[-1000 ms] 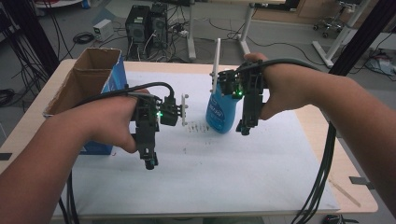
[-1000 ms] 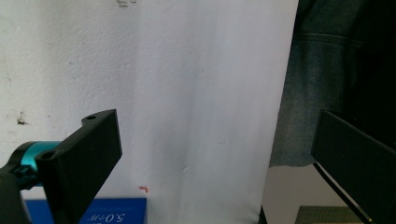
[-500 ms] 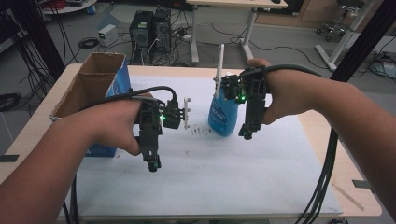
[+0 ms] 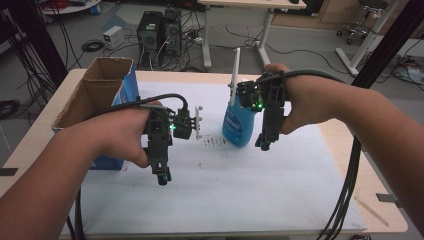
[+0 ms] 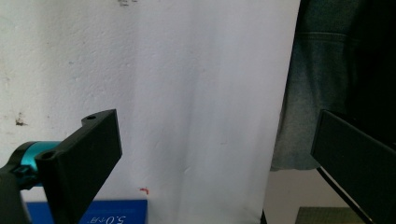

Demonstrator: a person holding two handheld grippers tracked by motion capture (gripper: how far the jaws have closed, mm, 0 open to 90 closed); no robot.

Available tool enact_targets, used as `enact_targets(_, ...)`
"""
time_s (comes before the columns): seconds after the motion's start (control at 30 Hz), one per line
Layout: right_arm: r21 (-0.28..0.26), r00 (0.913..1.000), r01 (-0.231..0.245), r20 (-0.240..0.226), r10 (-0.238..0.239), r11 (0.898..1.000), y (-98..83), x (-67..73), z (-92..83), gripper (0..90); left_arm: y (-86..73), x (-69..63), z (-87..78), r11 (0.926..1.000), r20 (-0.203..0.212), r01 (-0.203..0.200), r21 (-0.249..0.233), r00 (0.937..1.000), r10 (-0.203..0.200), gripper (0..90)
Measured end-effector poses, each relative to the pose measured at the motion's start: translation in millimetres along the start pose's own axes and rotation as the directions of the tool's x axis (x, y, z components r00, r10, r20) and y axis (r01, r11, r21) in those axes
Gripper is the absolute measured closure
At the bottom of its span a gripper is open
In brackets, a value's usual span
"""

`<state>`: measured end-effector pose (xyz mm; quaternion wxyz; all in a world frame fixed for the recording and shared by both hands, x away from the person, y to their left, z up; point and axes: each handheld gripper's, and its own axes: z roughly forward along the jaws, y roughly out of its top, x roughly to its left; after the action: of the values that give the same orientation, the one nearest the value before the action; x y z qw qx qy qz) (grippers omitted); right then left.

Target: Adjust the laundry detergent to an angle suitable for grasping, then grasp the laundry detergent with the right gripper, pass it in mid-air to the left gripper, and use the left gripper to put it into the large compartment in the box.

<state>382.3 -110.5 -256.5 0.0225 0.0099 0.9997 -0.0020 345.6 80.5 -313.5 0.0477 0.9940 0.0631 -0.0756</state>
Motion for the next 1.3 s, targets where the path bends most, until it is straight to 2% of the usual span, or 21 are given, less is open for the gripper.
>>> enact_targets(0.13, 0.004, 1.0, 0.005, 0.005, -0.005, 1.0, 0.9, 0.3, -1.2, 1.4, -0.7, -0.7, -0.7, 1.0, -0.01, 0.003, 0.001, 0.9999, -0.003, 1.7)
enact_targets(0.2, 0.003, 0.9999, 0.007, 0.016, -0.007, 1.0, 1.5, 2.0, -2.4, 1.3, -2.6, -3.7, -1.5, 0.9998, -0.016, 0.017, -0.009, 0.9997, -0.017, 1.7)
enact_targets(0.3, 0.005, 0.9997, 0.007, 0.022, -0.007, 1.0, 1.4, 6.5, -3.6, 1.3, -3.2, -6.7, -0.8, 0.9999, -0.016, 0.013, -0.006, 0.9998, -0.013, 1.7)
enact_targets(0.57, -0.013, 0.9996, 0.0, 0.03, 0.0, 1.0, -2.3, 6.7, -6.0, 1.3, -1.6, -10.1, -1.3, 1.0, -0.014, 0.0, -0.005, 0.9999, 0.0, 1.7)
enact_targets(0.93, -0.072, 0.9968, -0.062, 0.045, 0.066, 0.995, -14.4, 2.8, -11.8, 1.3, -2.2, -5.7, 0.4, 1.0, -0.013, -0.002, -0.008, 0.9999, 0.002, 1.7)
enact_targets(1.03, -0.106, 0.993, -0.1, 0.053, 0.106, 0.989, -26.5, 1.5, -12.7, 1.3, -1.5, -5.8, 1.5, 1.0, -0.013, -0.006, -0.006, 0.9999, 0.005, 1.7)
enact_targets(1.07, -0.106, 0.993, -0.1, 0.053, 0.106, 0.989, -26.5, 1.5, -12.7, 1.3, -1.5, -5.8, 1.5, 1.0, -0.013, -0.006, -0.006, 0.9999, 0.005, 1.7)
enact_targets(1.13, -0.149, 0.9887, -0.135, 0.045, 0.143, 0.98, -38.6, 0.3, -13.2, 1.3, -1.5, -6.0, 2.1, 0.9999, -0.012, -0.006, -0.012, 0.9999, 0.006, 1.7)
enact_targets(1.2, -0.169, 0.9829, -0.17, 0.041, 0.179, 0.971, -46.6, 0.0, -12.7, 1.3, -1.1, -5.6, 2.4, 0.9999, -0.011, -0.011, -0.008, 0.9999, 0.011, 1.7)
enact_targets(1.23, -0.169, 0.9829, -0.17, 0.041, 0.179, 0.971, -46.6, 0.0, -12.7, 1.3, -1.1, -5.6, 2.4, 0.9999, -0.011, -0.011, -0.008, 0.9999, 0.011, 1.7)
enact_targets(1.27, -0.185, 0.9814, -0.18, 0.033, 0.189, 0.966, -52.8, -1.4, -11.1, 1.4, -0.8, -5.5, 2.9, 0.9999, -0.01, -0.01, -0.004, 0.9999, 0.01, 1.7)
enact_targets(1.3, -0.202, 0.9762, -0.206, 0.025, 0.215, 0.957, -59.1, -1.0, -9.0, 1.3, -0.5, -5.2, 3.5, 0.9999, -0.008, -0.011, -0.003, 0.9999, 0.011, 1.7)
